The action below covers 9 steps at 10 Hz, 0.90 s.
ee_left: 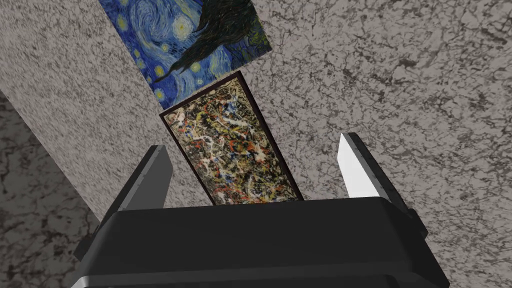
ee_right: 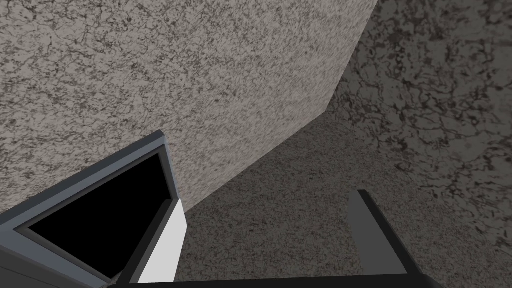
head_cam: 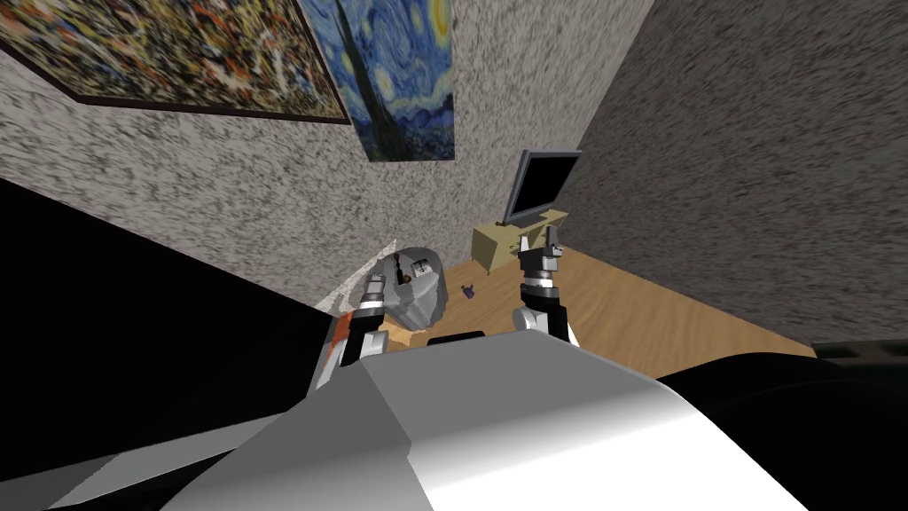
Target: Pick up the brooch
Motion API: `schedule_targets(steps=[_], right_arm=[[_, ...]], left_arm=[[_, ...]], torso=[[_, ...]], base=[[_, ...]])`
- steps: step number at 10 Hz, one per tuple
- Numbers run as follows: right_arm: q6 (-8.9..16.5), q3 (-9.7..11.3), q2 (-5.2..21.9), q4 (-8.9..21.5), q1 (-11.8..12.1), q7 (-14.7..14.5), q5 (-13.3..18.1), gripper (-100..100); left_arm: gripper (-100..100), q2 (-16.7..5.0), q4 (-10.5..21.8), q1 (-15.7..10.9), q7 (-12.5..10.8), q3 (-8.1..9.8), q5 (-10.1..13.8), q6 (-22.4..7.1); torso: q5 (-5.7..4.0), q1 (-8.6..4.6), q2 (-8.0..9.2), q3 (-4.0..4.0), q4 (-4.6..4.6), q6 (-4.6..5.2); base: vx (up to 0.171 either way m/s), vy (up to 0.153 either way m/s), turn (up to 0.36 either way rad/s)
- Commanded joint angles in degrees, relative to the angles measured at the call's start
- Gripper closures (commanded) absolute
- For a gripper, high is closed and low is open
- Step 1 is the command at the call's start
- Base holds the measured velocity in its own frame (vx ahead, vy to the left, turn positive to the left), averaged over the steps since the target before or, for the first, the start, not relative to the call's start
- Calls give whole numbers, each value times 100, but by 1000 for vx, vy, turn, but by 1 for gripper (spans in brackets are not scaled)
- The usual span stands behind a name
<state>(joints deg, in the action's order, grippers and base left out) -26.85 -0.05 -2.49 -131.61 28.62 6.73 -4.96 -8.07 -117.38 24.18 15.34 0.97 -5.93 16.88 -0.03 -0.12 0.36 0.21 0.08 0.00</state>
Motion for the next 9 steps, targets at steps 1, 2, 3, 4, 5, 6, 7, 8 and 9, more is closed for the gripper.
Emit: schedule_targets(steps=[1, 2, 3, 4, 5, 6, 7, 8, 9], right_arm=[[0, 0, 0, 0, 0, 0, 0, 0], [0, 0, 0, 0, 0, 0, 0, 0], [0, 0, 0, 0, 0, 0, 0, 0], [0, 0, 0, 0, 1, 0, 0, 0], [0, 0, 0, 0, 1, 0, 0, 0], [0, 0, 0, 0, 0, 0, 0, 0], [0, 0, 0, 0, 0, 0, 0, 0], [0, 0, 0, 0, 1, 0, 0, 0], [0, 0, 0, 0, 1, 0, 0, 0]], left_arm=[[-100, 1, 179, -45, 110, 23, -8, -76], [-100, -7, 394, -100, 255, 63, -19, -207], [-100, -7, 408, -100, 255, 63, -19, -207], [-100, -13, 639, -157, 396, 102, -34, -335], [-100, -18, 785, -215, 532, 139, -51, -457], [-100, -18, 835, -215, 532, 139, -51, -457], [-100, -18, 870, -215, 532, 139, -51, -457], [-100, -23, 1082, -274, 662, 174, -74, -572], [-100, -23, 1100, -274, 662, 174, -74, -572]], torso=[[0, 0, 0, 0, 0, 0], [0, 2, -3, -1, 0, 0], [1, 3, -8, -4, -1, 0], [1, 8, -16, -8, -2, 0], [2, 9, -16, -9, -3, 1], [1, 5, -10, -5, -2, 0], [1, 6, -10, -5, -1, 0], [1, 8, -20, -10, -3, 0], [1, 5, -23, -12, -4, 1]], base=[[-87, -26, 0], [-65, -24, -11], [-46, -12, -2], [-55, -12, -10], [-76, -23, -19], [-69, -19, -4], [-34, -12, 2], [-34, -21, -18], [-30, -18, -7]])
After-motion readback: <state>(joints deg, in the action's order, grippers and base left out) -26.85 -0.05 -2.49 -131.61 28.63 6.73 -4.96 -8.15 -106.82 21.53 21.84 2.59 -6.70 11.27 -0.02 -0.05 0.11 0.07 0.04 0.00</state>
